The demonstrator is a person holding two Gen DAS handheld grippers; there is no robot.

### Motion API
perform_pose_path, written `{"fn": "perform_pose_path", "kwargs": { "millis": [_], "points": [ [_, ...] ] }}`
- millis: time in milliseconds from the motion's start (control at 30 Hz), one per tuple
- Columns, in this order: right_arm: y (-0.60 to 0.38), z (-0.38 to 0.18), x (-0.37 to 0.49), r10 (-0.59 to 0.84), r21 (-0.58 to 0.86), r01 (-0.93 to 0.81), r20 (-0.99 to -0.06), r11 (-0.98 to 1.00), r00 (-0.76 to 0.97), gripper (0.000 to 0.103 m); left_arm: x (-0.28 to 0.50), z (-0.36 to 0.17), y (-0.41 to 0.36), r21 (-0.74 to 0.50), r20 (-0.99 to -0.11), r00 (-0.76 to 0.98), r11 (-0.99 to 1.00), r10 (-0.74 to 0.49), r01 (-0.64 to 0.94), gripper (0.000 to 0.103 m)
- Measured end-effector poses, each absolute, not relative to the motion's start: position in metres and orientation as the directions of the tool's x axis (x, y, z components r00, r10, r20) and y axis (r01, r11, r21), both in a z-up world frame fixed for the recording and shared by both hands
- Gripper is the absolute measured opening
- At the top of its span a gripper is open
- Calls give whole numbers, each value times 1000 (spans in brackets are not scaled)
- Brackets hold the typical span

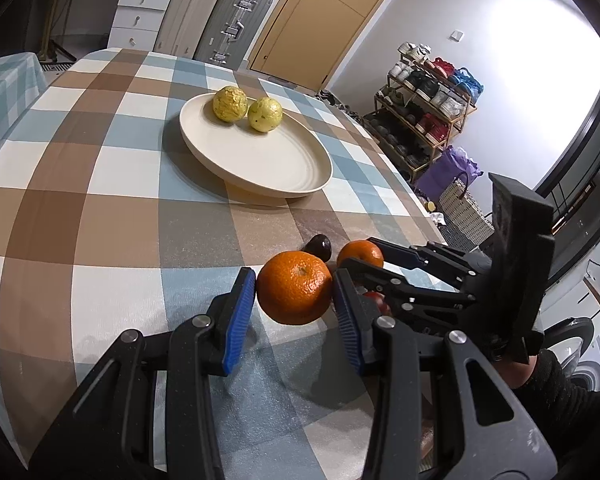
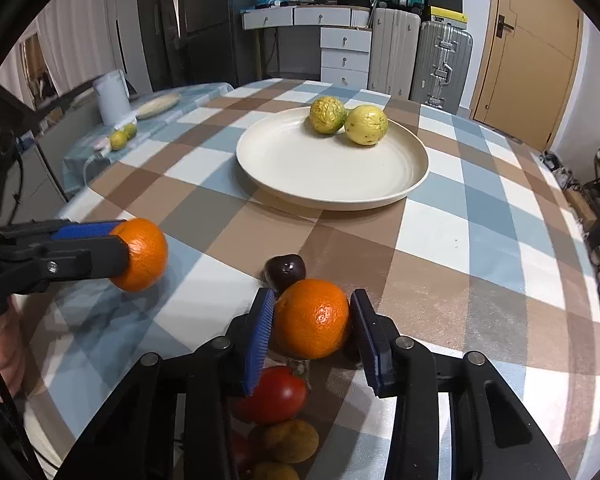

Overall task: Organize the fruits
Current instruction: 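Grasp one orange with the left gripper while the right gripper grasps the other orange, then carry both oranges onto the white plate beside the yellow fruits and open both grippers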

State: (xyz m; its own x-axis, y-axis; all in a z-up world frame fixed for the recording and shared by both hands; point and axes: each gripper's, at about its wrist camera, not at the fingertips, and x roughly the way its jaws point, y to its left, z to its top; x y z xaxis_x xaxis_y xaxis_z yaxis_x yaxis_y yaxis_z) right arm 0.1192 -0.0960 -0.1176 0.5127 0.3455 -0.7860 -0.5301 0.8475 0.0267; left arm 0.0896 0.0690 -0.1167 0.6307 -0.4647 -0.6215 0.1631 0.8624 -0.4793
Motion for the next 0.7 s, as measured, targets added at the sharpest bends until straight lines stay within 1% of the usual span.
{"fn": "perform_pose_path", "kwargs": {
  "millis": [300, 700],
  "points": [
    [-115, -104, 120, 455, 170, -511, -732, 843, 507, 40, 98, -115, 74, -486, -618, 639, 862, -458, 148, 37],
    [-125, -88, 132, 523, 249, -506, -674, 826, 522, 40, 129, -100, 81, -461, -612, 663, 876, -430, 142, 37]
  ]
}}
